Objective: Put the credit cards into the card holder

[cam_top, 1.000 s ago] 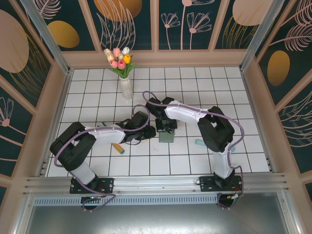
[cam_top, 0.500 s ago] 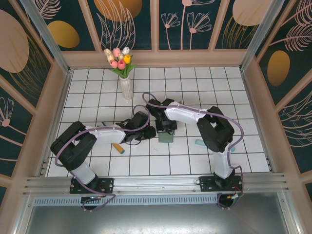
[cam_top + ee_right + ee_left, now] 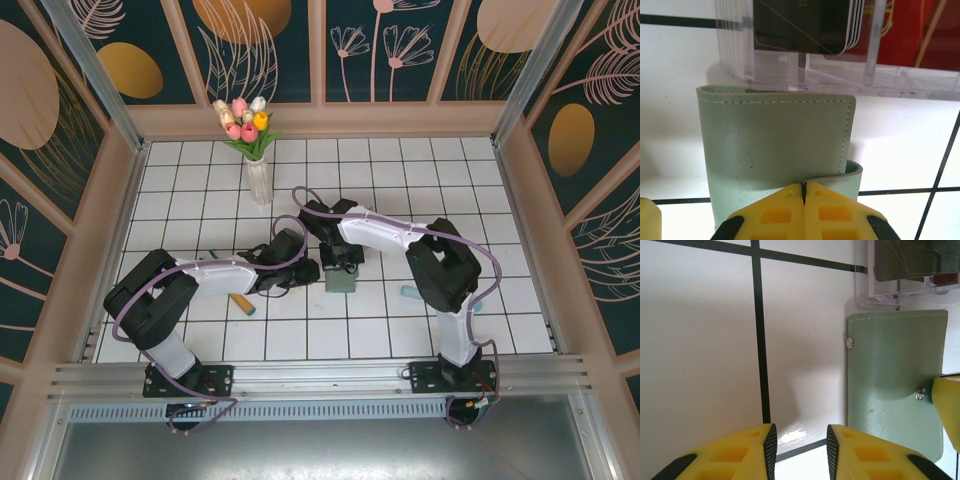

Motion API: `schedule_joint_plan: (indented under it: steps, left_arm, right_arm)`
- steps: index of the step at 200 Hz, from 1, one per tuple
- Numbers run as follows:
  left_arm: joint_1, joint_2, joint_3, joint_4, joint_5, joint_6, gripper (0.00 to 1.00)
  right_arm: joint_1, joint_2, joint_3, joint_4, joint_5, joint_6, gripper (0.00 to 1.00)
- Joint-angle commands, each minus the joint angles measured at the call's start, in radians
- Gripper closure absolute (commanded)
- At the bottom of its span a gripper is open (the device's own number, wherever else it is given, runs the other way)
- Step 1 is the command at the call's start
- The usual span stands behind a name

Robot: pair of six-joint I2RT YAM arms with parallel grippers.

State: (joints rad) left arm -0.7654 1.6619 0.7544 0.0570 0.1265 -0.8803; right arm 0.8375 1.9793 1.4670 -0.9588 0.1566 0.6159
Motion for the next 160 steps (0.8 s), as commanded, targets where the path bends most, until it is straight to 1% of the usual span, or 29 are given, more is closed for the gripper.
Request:
schedule_joint_plan:
  steps: [1, 68, 95, 108, 160]
  left_arm:
    - [0.005, 0.007, 0.003, 0.012, 0.004, 0.01, 0.65]
    - [0.005, 0.015, 0.012, 0.01, 0.008, 0.014, 0.65]
    - [0.006, 0.017, 0.014, 0.007, 0.008, 0.015, 0.65]
    - [0.005, 0.016, 0.013, 0.006, 0.007, 0.016, 0.66]
    - [0.005, 0.015, 0.014, 0.007, 0.006, 0.015, 0.66]
  right_arm:
    - [-0.002, 0.032, 0.02, -0.042, 0.014, 0.007, 1.0]
    - [0.003, 0.064, 0.021, 0.011, -0.038, -0.015, 1.0]
    - [0.004, 0.061, 0.025, 0.008, -0.037, -0.015, 1.0]
    - [0.005, 0.057, 0.037, -0.015, -0.016, -0.008, 1.0]
    - [0.003, 0.011, 0.052, -0.053, 0.007, -0.002, 1.0]
